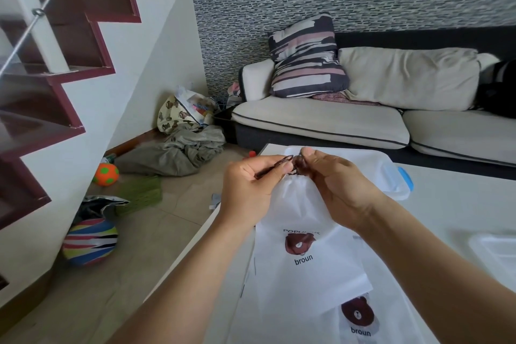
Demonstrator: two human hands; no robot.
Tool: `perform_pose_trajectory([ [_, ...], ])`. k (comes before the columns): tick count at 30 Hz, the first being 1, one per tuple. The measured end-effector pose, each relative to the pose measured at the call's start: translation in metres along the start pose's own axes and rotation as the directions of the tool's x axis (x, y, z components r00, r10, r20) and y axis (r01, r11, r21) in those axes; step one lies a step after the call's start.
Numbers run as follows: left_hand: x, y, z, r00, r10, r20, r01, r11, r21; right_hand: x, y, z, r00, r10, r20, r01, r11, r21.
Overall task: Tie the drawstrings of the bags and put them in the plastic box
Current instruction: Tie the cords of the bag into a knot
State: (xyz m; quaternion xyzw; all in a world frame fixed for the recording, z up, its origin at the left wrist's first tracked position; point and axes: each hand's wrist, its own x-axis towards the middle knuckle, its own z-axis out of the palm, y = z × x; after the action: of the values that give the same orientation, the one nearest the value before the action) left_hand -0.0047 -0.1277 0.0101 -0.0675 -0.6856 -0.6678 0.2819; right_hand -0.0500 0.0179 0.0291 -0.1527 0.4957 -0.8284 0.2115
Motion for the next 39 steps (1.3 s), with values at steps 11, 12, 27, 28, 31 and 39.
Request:
perform_pose_trajectory([
  [11,-0.001,0.0,-0.001,0.998,0.06,0.003,-0.06,0.994,0.096,0.004,-0.013,-0.017,0.99,0.139,-0.02,-0.137,0.989,0.057],
  [12,-0.001,0.0,-0.001,0.998,0.066,0.006,-0.066,0.992,0.107,0.003,-0.016,-0.019,0.984,0.179,-0.005,-0.178,0.983,0.031],
  [27,0.0,-0.006,-0.003,0.998,0.031,0.056,-0.036,0.994,0.1,-0.005,-0.027,-0.02,0.988,0.148,0.051,-0.114,0.904,-0.412],
  [28,0.0,-0.006,-0.003,0.999,0.014,0.047,-0.018,0.997,0.08,-0.004,-0.028,-0.022,0.988,0.148,0.04,-0.12,0.907,-0.403],
  [31,-0.001,-0.005,-0.003,0.999,-0.012,0.037,0.01,0.999,0.045,-0.005,-0.03,-0.023,0.982,0.184,0.046,-0.141,0.873,-0.467],
  [39,0.001,-0.007,-0.005,0.998,-0.001,0.062,-0.004,0.996,0.09,-0.007,-0.019,-0.016,0.972,0.158,0.174,-0.05,0.863,-0.503],
])
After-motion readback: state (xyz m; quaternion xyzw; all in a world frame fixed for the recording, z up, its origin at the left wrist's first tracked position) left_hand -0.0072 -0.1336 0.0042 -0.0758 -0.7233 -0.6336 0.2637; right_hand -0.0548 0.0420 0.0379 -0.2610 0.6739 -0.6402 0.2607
